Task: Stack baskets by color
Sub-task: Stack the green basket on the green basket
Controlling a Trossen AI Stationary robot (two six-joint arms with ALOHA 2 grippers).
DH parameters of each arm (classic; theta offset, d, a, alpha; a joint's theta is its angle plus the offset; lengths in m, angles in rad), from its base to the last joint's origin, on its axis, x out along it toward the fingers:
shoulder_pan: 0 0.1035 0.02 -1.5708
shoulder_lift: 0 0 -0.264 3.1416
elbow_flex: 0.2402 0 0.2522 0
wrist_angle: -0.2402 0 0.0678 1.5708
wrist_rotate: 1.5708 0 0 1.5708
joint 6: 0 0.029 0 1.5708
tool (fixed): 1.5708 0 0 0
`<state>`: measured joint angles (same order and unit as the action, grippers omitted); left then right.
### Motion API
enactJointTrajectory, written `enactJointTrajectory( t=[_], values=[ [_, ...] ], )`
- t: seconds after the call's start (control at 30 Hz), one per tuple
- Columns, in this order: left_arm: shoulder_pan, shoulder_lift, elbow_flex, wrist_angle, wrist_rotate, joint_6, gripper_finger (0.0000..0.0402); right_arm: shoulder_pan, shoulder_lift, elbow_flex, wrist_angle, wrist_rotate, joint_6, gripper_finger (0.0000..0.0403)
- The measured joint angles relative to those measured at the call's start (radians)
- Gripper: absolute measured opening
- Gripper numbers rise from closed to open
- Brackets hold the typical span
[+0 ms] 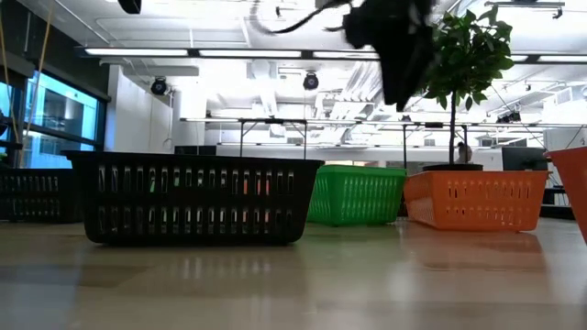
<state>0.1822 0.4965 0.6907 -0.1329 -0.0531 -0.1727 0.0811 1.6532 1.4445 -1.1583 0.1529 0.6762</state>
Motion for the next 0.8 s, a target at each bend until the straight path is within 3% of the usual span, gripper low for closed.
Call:
enactJointTrajectory(
  t=[0.23,0.4,0.6,0.8],
  values=[
    [0.000,0.000,0.000,-0.002,-0.004,0.019,0.0001,0.007,-0.375,-0.424,0.473,0.007,0.127,0.0213],
    [0.000,0.000,0.000,-0.003,-0.006,0.019,0.0001,0.007,-0.556,-0.663,0.927,0.091,0.007,0.0213],
    [0.000,0.000,0.000,-0.002,-0.031,0.019,0.0001,-0.004,-0.626,-0.875,1.399,0.135,-0.168,0.0213],
    [0.001,0.000,0.000,-0.007,-0.037,0.023,0.0001,-0.010,-0.628,-0.914,1.539,0.034,-0.358,0.0213]
  ],
)
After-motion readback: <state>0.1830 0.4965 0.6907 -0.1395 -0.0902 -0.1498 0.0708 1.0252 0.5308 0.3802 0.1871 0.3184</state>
